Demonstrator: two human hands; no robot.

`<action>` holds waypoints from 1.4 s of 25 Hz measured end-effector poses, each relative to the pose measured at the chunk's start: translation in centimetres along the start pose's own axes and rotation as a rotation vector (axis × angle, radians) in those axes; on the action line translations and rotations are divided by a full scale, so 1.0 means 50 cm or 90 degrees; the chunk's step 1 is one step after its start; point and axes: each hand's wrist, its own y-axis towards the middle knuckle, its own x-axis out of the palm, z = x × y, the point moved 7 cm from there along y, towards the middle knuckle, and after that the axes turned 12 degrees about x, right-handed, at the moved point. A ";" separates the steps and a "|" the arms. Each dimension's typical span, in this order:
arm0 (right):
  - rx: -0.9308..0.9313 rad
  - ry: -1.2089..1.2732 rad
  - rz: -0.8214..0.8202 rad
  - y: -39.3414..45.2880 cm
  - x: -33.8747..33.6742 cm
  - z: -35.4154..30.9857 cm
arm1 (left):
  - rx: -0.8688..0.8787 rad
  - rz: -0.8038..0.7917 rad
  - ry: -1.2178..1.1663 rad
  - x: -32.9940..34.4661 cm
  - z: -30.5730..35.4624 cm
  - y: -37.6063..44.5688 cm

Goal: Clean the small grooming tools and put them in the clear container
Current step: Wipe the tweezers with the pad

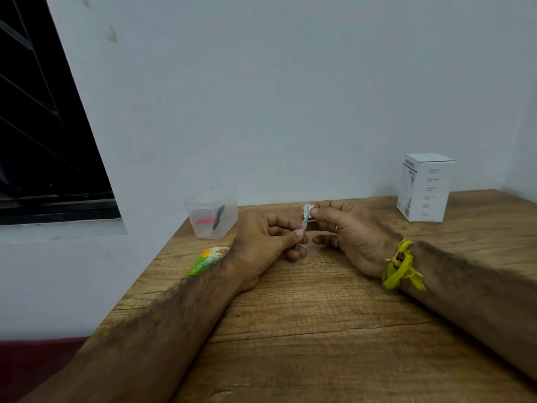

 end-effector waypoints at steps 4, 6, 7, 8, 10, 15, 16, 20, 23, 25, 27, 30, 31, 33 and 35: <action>-0.019 -0.057 -0.003 -0.001 0.007 0.002 | 0.007 0.009 -0.007 -0.004 0.001 0.001; -0.026 -0.072 -0.007 -0.004 0.011 0.003 | 0.014 0.015 -0.013 -0.005 0.001 0.000; -0.023 -0.064 -0.007 -0.004 0.010 0.003 | 0.019 0.015 -0.010 -0.005 0.002 0.000; -0.019 -0.054 -0.008 -0.005 0.009 0.001 | 0.023 0.015 -0.003 -0.004 0.004 0.001; -0.013 -0.039 -0.005 -0.003 0.006 -0.001 | 0.027 0.010 0.011 -0.002 0.008 0.002; -0.003 -0.007 0.014 0.002 -0.003 0.004 | 0.026 -0.044 -0.008 0.013 0.016 -0.005; -0.009 -0.026 0.021 0.002 -0.003 0.004 | 0.030 -0.040 -0.008 0.012 0.016 -0.005; -0.042 -0.094 0.021 -0.003 0.008 0.001 | 0.034 -0.008 -0.014 0.001 0.013 -0.004; -0.026 -0.083 0.013 -0.001 0.006 0.002 | 0.030 -0.006 -0.010 0.001 0.013 -0.004; -0.012 -0.058 0.010 0.000 0.003 0.004 | 0.027 -0.008 -0.005 0.001 0.014 -0.002; -0.006 -0.044 0.007 0.002 0.002 0.004 | 0.022 -0.007 -0.011 0.001 0.013 0.000; 0.001 -0.021 0.021 0.006 -0.001 0.007 | 0.021 0.004 -0.012 0.000 0.011 -0.001; 0.001 -0.016 0.031 0.007 -0.005 0.008 | 0.027 0.004 0.000 0.001 0.011 -0.001; -0.007 -0.029 0.046 0.006 -0.006 0.008 | 0.043 -0.009 0.030 0.006 0.015 -0.002; -0.014 -0.044 0.050 0.001 -0.003 0.006 | 0.052 -0.014 0.047 0.008 0.019 -0.003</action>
